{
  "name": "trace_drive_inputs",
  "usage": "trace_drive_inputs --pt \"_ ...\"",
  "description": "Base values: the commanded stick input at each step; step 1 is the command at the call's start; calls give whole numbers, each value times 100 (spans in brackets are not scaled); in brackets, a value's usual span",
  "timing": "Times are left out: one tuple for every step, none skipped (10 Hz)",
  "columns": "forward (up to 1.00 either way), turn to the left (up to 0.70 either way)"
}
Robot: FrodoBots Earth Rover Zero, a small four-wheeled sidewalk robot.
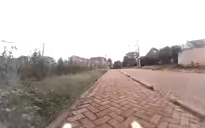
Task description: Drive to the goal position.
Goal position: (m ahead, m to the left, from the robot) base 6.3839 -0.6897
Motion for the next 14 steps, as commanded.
trace_drive_inputs --pt "70 -33" --pt "70 -27" --pt "70 -13" --pt "70 3" --pt "70 2" --pt "70 0" --pt "70 -5" --pt "70 -13" --pt "70 -20" --pt "70 -28" --pt "70 -35" --pt "70 -35" --pt "70 -35" --pt "70 -16"
